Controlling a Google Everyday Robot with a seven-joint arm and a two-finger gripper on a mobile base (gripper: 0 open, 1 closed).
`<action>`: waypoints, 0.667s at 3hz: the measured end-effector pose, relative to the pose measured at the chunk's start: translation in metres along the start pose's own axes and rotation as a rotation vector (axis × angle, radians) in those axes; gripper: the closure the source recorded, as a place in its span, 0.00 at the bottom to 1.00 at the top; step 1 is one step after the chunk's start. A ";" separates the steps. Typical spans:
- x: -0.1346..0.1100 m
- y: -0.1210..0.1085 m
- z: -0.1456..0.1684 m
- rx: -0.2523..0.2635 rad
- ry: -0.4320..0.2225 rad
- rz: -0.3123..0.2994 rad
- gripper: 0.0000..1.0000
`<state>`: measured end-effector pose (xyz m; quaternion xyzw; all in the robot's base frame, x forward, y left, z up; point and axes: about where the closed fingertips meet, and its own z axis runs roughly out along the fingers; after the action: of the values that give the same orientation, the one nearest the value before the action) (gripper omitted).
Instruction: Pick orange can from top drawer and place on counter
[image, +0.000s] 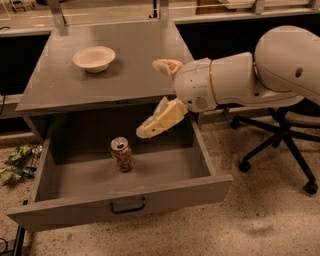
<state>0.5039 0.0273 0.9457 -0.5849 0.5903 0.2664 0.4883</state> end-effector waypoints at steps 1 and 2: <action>0.041 0.019 0.031 -0.080 -0.003 0.067 0.00; 0.106 0.044 0.078 -0.206 0.025 0.157 0.00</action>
Offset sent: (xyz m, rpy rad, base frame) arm -0.0021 0.0427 -0.2068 -0.0447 0.3584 0.1724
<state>0.5002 0.0584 0.8111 -0.5871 0.6100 0.3558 0.3957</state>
